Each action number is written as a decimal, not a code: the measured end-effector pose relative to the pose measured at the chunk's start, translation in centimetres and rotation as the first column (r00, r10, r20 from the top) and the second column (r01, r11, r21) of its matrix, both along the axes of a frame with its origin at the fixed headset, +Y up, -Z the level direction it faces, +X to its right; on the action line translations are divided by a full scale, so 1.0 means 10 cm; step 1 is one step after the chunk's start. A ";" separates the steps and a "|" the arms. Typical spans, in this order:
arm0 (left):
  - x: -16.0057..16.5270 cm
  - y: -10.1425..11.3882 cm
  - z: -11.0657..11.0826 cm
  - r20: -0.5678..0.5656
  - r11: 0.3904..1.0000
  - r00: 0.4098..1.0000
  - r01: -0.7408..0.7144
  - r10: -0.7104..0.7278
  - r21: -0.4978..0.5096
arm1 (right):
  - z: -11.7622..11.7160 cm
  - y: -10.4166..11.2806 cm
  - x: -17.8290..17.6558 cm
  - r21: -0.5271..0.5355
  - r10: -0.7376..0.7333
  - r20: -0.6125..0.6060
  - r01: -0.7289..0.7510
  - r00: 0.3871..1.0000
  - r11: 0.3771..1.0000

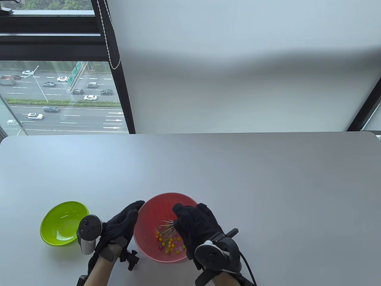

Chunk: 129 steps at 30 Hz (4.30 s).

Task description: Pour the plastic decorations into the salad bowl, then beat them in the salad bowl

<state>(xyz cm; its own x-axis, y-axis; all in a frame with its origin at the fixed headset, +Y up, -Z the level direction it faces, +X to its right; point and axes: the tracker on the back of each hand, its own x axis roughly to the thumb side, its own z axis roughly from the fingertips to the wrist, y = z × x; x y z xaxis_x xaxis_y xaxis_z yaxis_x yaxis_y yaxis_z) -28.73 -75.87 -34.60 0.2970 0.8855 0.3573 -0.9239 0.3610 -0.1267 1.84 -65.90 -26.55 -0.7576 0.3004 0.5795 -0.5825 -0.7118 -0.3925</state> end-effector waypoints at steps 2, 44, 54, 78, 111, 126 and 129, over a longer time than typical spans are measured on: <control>0.00 0.00 0.00 0.000 1.000 1.000 0.000 0.000 0.000 | 0.00 0.00 0.00 0.013 0.017 0.011 -0.017 1.000 1.000; 0.00 0.00 0.00 0.000 1.000 1.000 0.000 0.000 0.000 | 0.05 0.04 -0.02 0.068 0.069 0.054 -0.072 0.996 0.995; 0.00 0.00 0.00 0.000 1.000 1.000 0.000 0.000 0.000 | 0.05 0.09 0.06 0.101 0.078 0.104 -0.089 0.991 0.991; 0.00 0.00 0.00 -0.001 1.000 1.000 0.001 -0.001 0.001 | 0.03 0.01 -0.01 0.014 0.007 0.016 -0.007 1.000 1.000; 0.00 0.00 0.00 -0.001 1.000 1.000 0.001 -0.001 0.001 | 0.00 0.01 0.06 -0.055 -0.118 -0.030 0.116 0.993 0.992; 0.00 0.00 0.00 -0.001 1.000 1.000 0.001 -0.001 0.001 | 0.04 -0.02 -0.04 0.063 0.075 0.052 -0.078 0.996 0.995; 0.00 0.00 0.00 0.000 1.000 1.000 0.001 -0.001 0.000 | 0.05 0.00 -0.04 0.083 0.097 0.069 -0.103 0.993 0.991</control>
